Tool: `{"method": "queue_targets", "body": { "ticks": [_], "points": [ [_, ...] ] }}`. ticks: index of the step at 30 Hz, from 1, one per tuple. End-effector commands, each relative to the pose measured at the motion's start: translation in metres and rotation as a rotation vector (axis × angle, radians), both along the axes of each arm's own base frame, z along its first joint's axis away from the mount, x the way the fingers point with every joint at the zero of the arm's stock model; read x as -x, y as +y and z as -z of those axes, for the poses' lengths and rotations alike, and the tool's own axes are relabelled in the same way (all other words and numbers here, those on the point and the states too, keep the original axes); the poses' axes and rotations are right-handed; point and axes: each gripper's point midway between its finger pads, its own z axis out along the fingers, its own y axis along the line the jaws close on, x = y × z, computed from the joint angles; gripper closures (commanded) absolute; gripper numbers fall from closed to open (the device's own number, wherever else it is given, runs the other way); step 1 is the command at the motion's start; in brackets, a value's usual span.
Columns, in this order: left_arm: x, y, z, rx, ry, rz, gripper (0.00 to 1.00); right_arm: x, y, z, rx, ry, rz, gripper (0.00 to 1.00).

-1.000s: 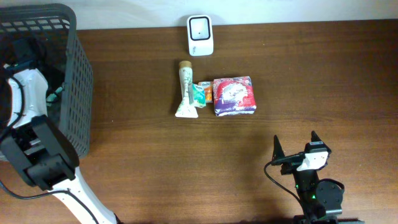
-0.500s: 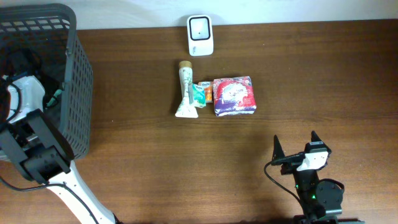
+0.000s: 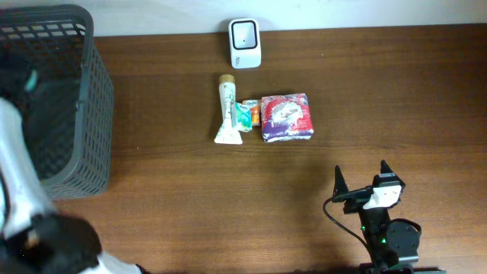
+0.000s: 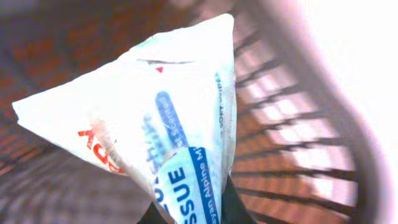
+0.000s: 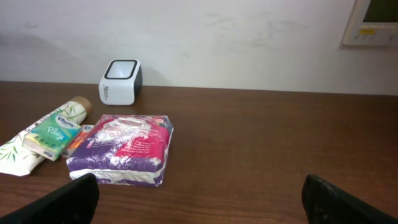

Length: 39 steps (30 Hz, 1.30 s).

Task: Scan the item barcode
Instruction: 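Reach the left gripper into the basket and grasp the green wipes pack, then place the green wipes pack left of the tube and withdraw the left gripper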

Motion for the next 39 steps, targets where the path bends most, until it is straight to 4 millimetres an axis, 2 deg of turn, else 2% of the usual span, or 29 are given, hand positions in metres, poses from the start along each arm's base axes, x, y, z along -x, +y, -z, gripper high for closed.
{"method": "queue_targets", "body": {
  "ticks": [1, 2, 4, 5, 9, 11, 12, 13, 15, 16, 19, 21, 22, 24, 25, 27, 29, 31, 33, 35, 39],
  "points": [
    [0.022, -0.070, -0.087, 0.087, -0.234, 0.240, 1.00, 0.000, -0.001, 0.003, -0.007, 0.005, 0.006, 0.01],
    [0.029, -0.110, -0.095, 0.102, -0.236, 0.386, 1.00, 0.000, -0.001, 0.003, -0.007, 0.005, 0.006, 0.01],
    [0.030, -0.157, -0.090, 0.062, -0.195, 0.612, 1.00, 0.000, -0.001, 0.003, -0.007, 0.005, 0.006, 0.01],
    [0.031, -0.178, -0.082, 0.048, -0.156, 0.700, 1.00, 0.000, -0.001, 0.003, -0.007, 0.005, 0.006, 0.01],
    [0.030, -0.286, -0.023, -0.066, 0.045, 1.104, 1.00, 0.000, -0.001, 0.003, -0.007, 0.005, 0.006, 0.01],
    [0.019, -0.307, 0.023, -0.147, 0.210, 1.104, 1.00, 0.000, -0.001, 0.003, -0.007, 0.005, 0.006, 0.01],
    [0.016, -0.318, 0.046, -0.165, 0.281, 1.117, 0.96, 0.000, -0.001, 0.003, -0.007, 0.005, 0.006, 0.01],
    [0.012, -0.331, 0.081, -0.180, 0.383, 1.137, 0.94, 0.000, -0.001, 0.003, -0.007, 0.005, 0.006, 0.01],
    [0.009, -0.341, 0.121, -0.197, 0.504, 1.153, 0.98, 0.000, -0.001, 0.003, -0.007, 0.005, 0.006, 0.01],
    [0.006, -0.347, 0.151, -0.217, 0.590, 1.159, 0.99, 0.000, -0.001, 0.003, -0.007, 0.005, 0.006, 0.01],
    [0.000, -0.350, 0.211, -0.232, 0.728, 1.159, 0.90, 0.000, -0.001, 0.003, -0.007, 0.005, 0.006, 0.01],
    [-0.002, -0.351, 0.239, -0.211, 0.777, 1.161, 0.74, 0.000, -0.001, 0.003, -0.007, 0.005, 0.006, 0.01],
    [-0.002, -0.354, 0.246, -0.197, 0.784, 1.169, 0.52, 0.000, -0.001, 0.003, -0.007, 0.005, 0.006, 0.01],
    [-0.003, -0.356, 0.249, -0.188, 0.779, 1.175, 0.25, 0.000, -0.001, 0.003, -0.007, 0.005, 0.006, 0.01],
    [-0.006, -0.356, 0.244, -0.192, 0.766, 1.173, 0.22, 0.000, -0.001, 0.003, -0.007, 0.005, 0.006, 0.01],
    [-0.012, -0.357, 0.222, -0.200, 0.738, 1.169, 0.22, 0.000, -0.001, 0.003, -0.007, 0.005, 0.006, 0.01],
    [-0.014, -0.357, 0.186, -0.205, 0.707, 1.160, 0.23, 0.000, -0.001, 0.003, -0.007, 0.005, 0.006, 0.01],
    [-0.010, -0.356, 0.142, -0.220, 0.661, 1.155, 0.27, 0.000, -0.001, 0.003, -0.007, 0.005, 0.006, 0.01],
    [-0.002, -0.354, 0.111, -0.229, 0.626, 1.149, 0.26, 0.000, -0.001, 0.003, -0.007, 0.005, 0.006, 0.01],
    [0.008, -0.348, 0.097, -0.237, 0.623, 1.142, 0.26, 0.000, -0.001, 0.003, -0.007, 0.005, 0.006, 0.01],
    [0.034, -0.312, 0.076, -0.243, 0.681, 1.071, 0.25, 0.000, -0.001, 0.003, -0.007, 0.005, 0.006, 0.02]
  ]
}}
